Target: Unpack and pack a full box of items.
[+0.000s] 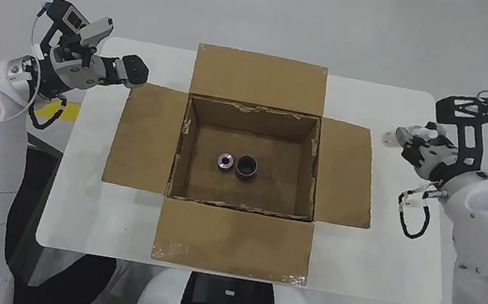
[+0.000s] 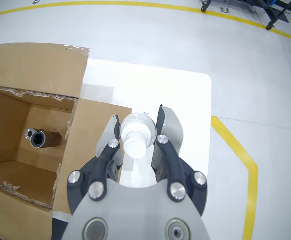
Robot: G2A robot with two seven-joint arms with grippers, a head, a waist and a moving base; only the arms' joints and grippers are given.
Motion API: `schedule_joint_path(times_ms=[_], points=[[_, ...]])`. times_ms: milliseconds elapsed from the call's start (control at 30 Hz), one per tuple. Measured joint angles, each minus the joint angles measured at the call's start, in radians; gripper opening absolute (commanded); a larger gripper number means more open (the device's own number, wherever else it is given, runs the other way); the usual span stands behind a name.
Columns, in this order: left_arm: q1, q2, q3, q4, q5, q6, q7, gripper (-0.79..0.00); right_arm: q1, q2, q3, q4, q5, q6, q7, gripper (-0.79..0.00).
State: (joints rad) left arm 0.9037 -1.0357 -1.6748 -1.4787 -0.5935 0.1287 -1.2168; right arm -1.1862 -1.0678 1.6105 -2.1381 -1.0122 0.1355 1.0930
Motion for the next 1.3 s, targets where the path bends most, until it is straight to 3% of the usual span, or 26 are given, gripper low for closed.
schedule_joint_path(times_ms=[233,767,1300], points=[[0.000,0.000,0.000,0.000,0.000,0.000,0.000,0.000,-0.056,0.000,0.038,0.075,-0.023,0.050,-0.044,-0.785],[0.000,0.000,0.000,0.000,0.000,0.000,0.000,0.000,-0.089,-0.006,-0.007,0.158,-0.105,0.145,-0.038,-0.785],[0.000,0.000,0.000,0.000,0.000,0.000,0.000,0.000,-0.040,-0.022,-0.111,0.254,-0.193,0.200,-0.020,-0.785]])
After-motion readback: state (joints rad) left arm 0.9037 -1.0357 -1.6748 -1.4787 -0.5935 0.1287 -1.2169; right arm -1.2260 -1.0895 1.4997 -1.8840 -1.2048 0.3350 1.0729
